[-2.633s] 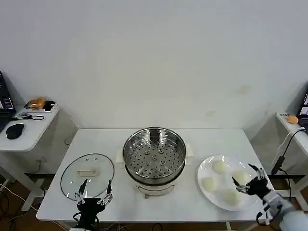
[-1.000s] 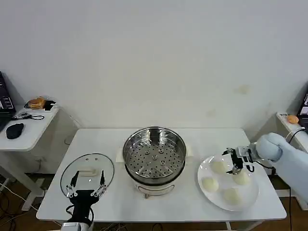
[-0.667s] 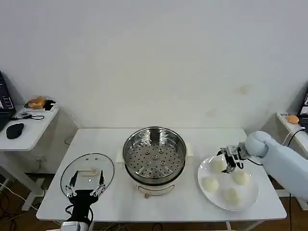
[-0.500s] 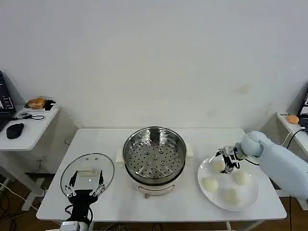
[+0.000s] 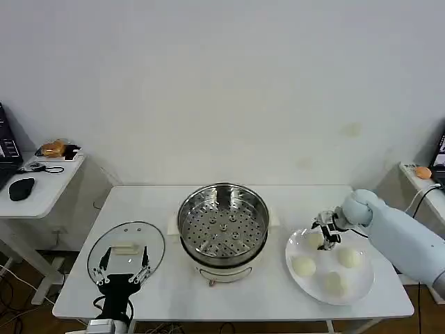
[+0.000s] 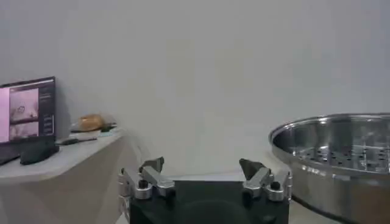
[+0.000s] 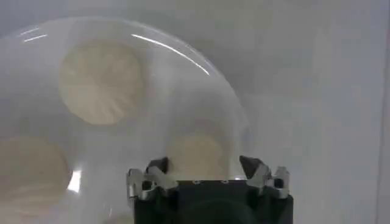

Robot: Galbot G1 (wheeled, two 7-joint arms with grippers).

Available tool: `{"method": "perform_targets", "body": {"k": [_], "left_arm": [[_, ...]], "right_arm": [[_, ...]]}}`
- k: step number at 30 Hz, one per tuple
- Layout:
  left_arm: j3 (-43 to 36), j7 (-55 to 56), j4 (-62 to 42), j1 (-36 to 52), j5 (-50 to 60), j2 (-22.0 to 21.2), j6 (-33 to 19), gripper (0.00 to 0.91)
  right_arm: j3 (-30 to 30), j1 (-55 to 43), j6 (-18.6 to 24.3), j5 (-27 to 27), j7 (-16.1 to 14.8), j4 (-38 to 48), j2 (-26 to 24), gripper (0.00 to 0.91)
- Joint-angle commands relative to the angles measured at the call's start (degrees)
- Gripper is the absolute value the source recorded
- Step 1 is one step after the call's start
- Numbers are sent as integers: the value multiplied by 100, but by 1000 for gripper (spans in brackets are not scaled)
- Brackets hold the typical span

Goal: Take steamed baozi put them in steamer then cover it.

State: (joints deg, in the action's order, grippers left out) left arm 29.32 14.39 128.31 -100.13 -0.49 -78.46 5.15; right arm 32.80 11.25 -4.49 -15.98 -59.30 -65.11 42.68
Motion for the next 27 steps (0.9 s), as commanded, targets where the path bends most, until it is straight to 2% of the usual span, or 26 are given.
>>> {"method": "perform_targets", "body": {"k": [1,12,17,21,27], "left_arm": [[1,-1,7,0,-1,3,-1,907],[12,11,41,-20,-31,47,-2,907],[2,9,65,-4,-46,72,9,907],[-22,8,83,18,-67,78,35,907],[6,13,89,20,-130,111,44,907]], "right_arm": [[38,-47,1,1,-66,-110,-118,635],[71,-571,4,596,-131,-709,-815,635],[567,-1534,-40,1032,-93,-939,-926,635],[1126,-2493,-89,1392,-81,-948,-711,635],[1969,-3789,-176,1935,59,-746,336,635]]}}
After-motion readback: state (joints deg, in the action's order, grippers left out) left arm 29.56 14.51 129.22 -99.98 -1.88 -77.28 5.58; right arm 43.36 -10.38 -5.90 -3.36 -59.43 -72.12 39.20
